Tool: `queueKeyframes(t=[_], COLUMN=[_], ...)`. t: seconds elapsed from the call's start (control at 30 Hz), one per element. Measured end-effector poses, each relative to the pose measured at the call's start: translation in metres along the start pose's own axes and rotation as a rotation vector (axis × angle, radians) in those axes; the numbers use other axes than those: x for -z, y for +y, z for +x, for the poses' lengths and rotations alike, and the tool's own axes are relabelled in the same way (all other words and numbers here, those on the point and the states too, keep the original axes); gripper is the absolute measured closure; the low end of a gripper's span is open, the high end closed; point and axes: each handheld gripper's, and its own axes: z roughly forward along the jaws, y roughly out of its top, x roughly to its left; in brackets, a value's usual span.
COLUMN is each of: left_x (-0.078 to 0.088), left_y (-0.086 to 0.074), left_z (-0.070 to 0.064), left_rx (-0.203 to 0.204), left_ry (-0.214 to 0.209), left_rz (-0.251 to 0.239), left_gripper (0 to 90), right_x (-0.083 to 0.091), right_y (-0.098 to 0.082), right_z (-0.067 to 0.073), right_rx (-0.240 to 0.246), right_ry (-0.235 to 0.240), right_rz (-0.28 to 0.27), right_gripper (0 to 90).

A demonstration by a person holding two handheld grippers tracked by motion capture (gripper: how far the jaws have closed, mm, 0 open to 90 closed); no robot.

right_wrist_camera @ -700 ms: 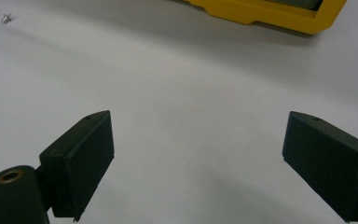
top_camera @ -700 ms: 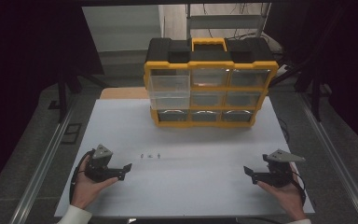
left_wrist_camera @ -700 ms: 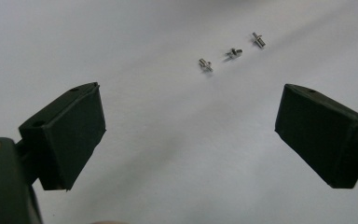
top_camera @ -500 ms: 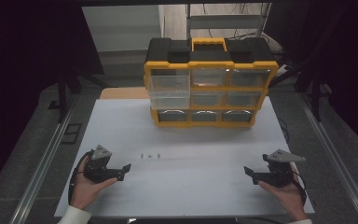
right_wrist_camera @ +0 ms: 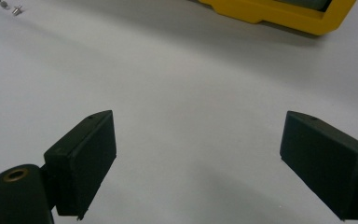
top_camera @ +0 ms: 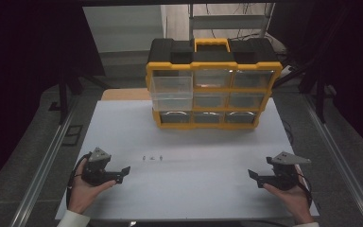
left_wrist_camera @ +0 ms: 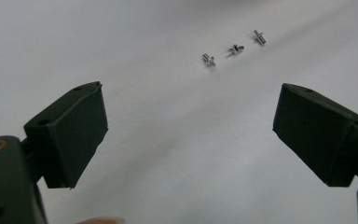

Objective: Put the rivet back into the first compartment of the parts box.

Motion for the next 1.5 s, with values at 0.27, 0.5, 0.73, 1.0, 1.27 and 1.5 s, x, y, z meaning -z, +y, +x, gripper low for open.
queueKeyframes(t=[0.27, 0.5, 0.73, 1.0, 1.27, 1.5], left_x=[0.002, -0.002, -0.017, -0.032, -0.054, -0.074], left_y=[0.005, 0.024, 0.041, 0.057, 0.069, 0.072], left_z=[-0.002, -0.003, -0.005, -0.011, -0.014, -0.011], left_rx=[-0.011, -0.024, -0.032, -0.066, -0.069, -0.062], left_ry=[-0.012, -0.024, -0.029, -0.037, -0.038, -0.011], left_rz=[0.013, 0.037, 0.098, 0.170, 0.260, 0.317], left_gripper=[9.6, 9.9, 8.6, 11.3, 11.9, 16.8], right_x=[0.000, 0.000, -0.002, -0.004, -0.003, -0.005], right_y=[0.003, 0.002, 0.001, 0.001, 0.002, 0.000], right_z=[0.004, 0.005, 0.003, 0.004, 0.005, 0.004], right_rx=[0.013, 0.023, 0.012, 0.018, 0.009, 0.013], right_ry=[0.002, 0.004, -0.017, -0.023, -0.021, -0.025], right_rz=[-0.006, 0.001, 0.008, 0.021, 0.013, 0.025], right_gripper=[10.7, 10.3, 9.7, 9.7, 9.7, 9.6])
